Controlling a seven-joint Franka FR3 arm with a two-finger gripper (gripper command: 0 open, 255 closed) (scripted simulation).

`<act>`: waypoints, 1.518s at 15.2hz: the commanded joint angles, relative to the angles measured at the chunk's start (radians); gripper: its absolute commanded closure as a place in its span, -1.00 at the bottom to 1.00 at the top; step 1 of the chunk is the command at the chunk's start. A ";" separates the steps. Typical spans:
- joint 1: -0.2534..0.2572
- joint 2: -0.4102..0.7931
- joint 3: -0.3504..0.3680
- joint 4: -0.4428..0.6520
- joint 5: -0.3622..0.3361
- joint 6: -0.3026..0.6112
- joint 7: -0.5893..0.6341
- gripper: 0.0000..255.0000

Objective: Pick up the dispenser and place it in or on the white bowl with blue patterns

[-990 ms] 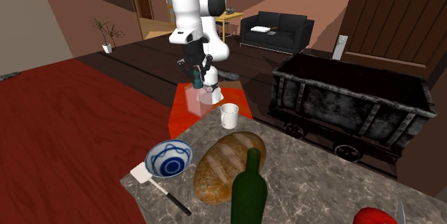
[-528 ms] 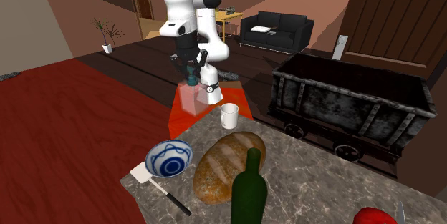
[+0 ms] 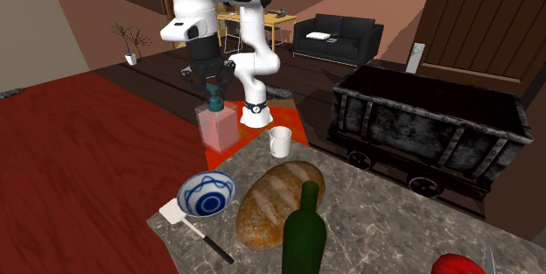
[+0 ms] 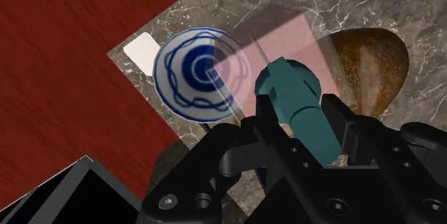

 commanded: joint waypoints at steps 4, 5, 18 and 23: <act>-0.042 0.235 -0.030 0.338 0.060 -0.116 -0.061 1.00; -0.055 0.289 -0.034 0.422 0.076 -0.148 -0.071 1.00; -0.064 0.337 -0.034 0.355 0.088 -0.036 -0.092 1.00; -0.058 0.326 -0.033 0.272 0.086 0.036 -0.095 1.00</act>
